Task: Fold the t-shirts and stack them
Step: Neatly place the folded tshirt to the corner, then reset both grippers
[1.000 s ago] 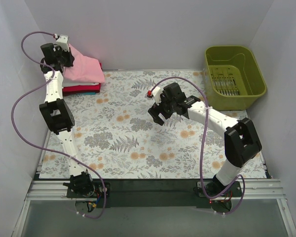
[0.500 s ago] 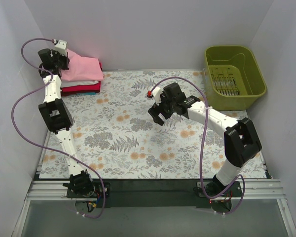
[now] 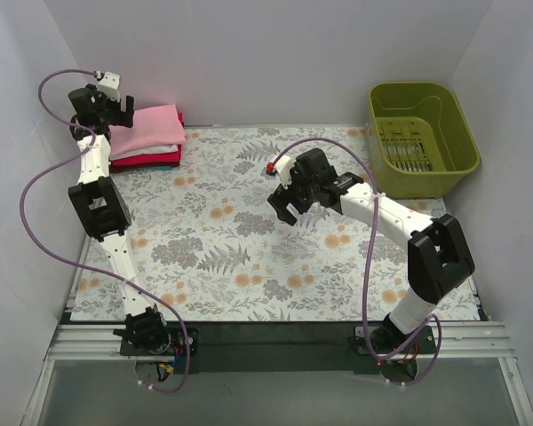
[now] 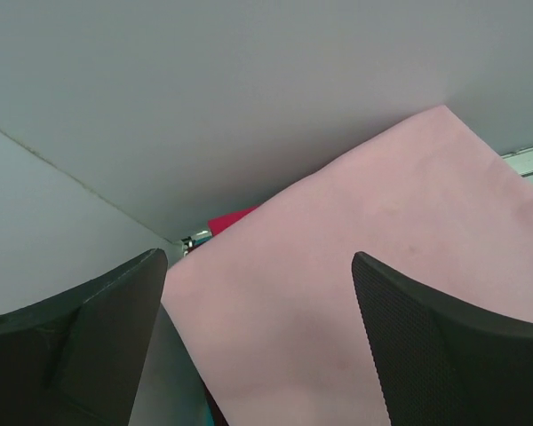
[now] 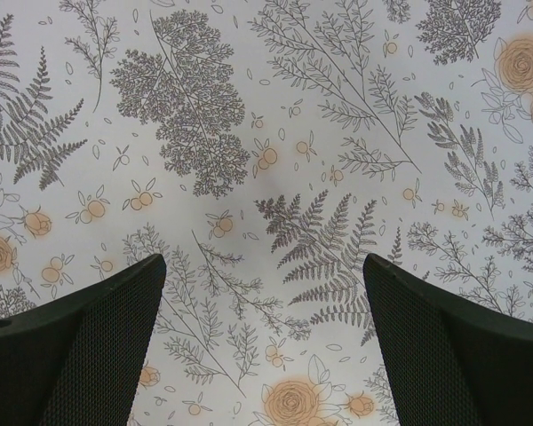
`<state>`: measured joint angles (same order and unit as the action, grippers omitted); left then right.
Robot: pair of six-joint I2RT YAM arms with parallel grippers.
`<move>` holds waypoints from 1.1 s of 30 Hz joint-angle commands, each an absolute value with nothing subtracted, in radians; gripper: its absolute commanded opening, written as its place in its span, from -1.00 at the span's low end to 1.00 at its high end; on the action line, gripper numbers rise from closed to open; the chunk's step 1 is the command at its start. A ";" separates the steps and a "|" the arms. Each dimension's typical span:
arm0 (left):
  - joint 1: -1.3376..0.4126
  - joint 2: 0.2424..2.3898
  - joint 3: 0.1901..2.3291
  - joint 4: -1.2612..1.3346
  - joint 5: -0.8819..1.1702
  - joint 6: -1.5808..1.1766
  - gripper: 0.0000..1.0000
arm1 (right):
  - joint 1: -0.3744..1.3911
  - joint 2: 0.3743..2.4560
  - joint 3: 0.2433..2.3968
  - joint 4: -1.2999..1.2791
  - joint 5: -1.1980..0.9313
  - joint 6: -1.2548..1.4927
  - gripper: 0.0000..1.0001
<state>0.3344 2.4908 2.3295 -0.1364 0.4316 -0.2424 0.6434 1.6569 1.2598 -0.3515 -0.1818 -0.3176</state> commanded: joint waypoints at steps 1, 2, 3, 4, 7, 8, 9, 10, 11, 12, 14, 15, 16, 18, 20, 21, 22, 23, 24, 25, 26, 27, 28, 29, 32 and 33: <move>0.330 2.298 2.329 -0.182 0.391 -0.299 0.72 | 0.637 1.592 1.250 -0.354 -0.175 -0.316 0.97; 0.319 2.283 2.330 -0.210 0.365 -0.308 0.73 | 0.634 1.583 1.246 -0.356 -0.175 -0.316 0.97; 0.315 2.254 2.327 -0.268 0.359 -0.313 0.74 | 0.621 1.579 1.244 -0.357 -0.175 -0.316 0.97; 0.310 2.235 2.319 -0.299 0.356 -0.324 0.75 | 0.612 1.571 1.240 -0.360 -0.178 -0.314 0.97; 0.282 2.162 2.286 -0.428 0.356 -0.363 0.77 | 0.563 1.549 1.227 -0.367 -0.202 -0.308 0.97; 0.256 2.146 2.280 -0.469 0.360 -0.368 0.78 | 0.551 1.545 1.227 -0.379 -0.210 -0.308 0.97; 0.241 2.125 2.267 -0.551 0.370 -0.380 0.79 | 0.536 1.543 1.232 -0.388 -0.233 -0.307 0.97; 0.224 2.094 2.260 -0.595 0.374 -0.388 0.79 | 0.502 1.540 1.235 -0.399 -0.245 -0.305 0.97; 0.183 2.080 2.243 -0.639 0.380 -0.390 0.79 | 0.480 1.537 1.239 -0.417 -0.274 -0.302 0.97; 0.160 2.068 2.234 -0.723 0.379 -0.394 0.79 | 0.457 1.534 1.246 -0.426 -0.288 -0.296 0.97; 0.083 2.034 2.185 -0.797 0.374 -0.428 0.80 | 0.382 1.520 1.250 -0.443 -0.314 -0.284 0.97; 0.054 2.020 2.156 -0.830 0.350 -0.483 0.81 | 0.329 1.516 1.256 -0.462 -0.343 -0.273 0.97; 0.014 2.002 2.114 -0.836 0.339 -0.518 0.81 | 0.299 1.505 1.259 -0.471 -0.353 -0.265 0.97; -0.044 1.954 2.005 -0.862 0.360 -0.558 0.83 | 0.241 1.494 1.259 -0.498 -0.397 -0.253 0.97; -0.093 1.916 1.918 -0.854 0.370 -0.630 0.84 | 0.158 1.477 1.252 -0.515 -0.431 -0.245 0.97; -0.107 1.872 1.813 -0.835 0.370 -0.647 0.84 | 0.134 1.467 1.244 -0.523 -0.442 -0.244 0.97; -0.129 1.850 1.763 -0.821 0.367 -0.666 0.86 | 0.091 1.445 1.221 -0.532 -0.452 -0.251 0.97; -0.135 1.823 1.705 -0.805 0.371 -0.698 0.86 | 0.074 1.430 1.203 -0.535 -0.457 -0.256 0.97; -0.143 1.781 1.659 -0.789 0.374 -0.704 0.87 | 0.061 1.413 1.184 -0.537 -0.459 -0.264 0.97; -0.155 1.757 1.576 -0.779 0.371 -0.710 0.88 | 0.046 1.376 1.140 -0.541 -0.460 -0.273 0.97; -0.159 1.735 1.536 -0.767 0.367 -0.725 0.88 | 0.041 1.358 1.117 -0.541 -0.457 -0.284 0.97; -0.163 1.689 1.501 -0.750 0.370 -0.729 0.88 | 0.038 1.336 1.095 -0.541 -0.456 -0.287 0.97; -0.167 1.669 1.435 -0.739 0.367 -0.732 0.89 | 0.035 1.315 1.068 -0.543 -0.457 -0.290 0.97; -0.169 1.651 1.410 -0.730 0.361 -0.733 0.89 | 0.035 1.278 1.025 -0.543 -0.460 -0.293 0.97; -0.173 1.582 1.339 -0.715 0.330 -0.739 0.89 | 0.035 1.215 0.959 -0.548 -0.465 -0.295 0.97; -0.173 1.562 1.329 -0.706 0.327 -0.744 0.90 | 0.035 1.203 0.953 -0.548 -0.466 -0.298 0.97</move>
<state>-0.1715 1.6844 1.3441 -0.7696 0.3496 -0.7151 0.0345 1.2503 0.9810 -0.5369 -0.4335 -0.2829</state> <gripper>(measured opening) 0.946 0.983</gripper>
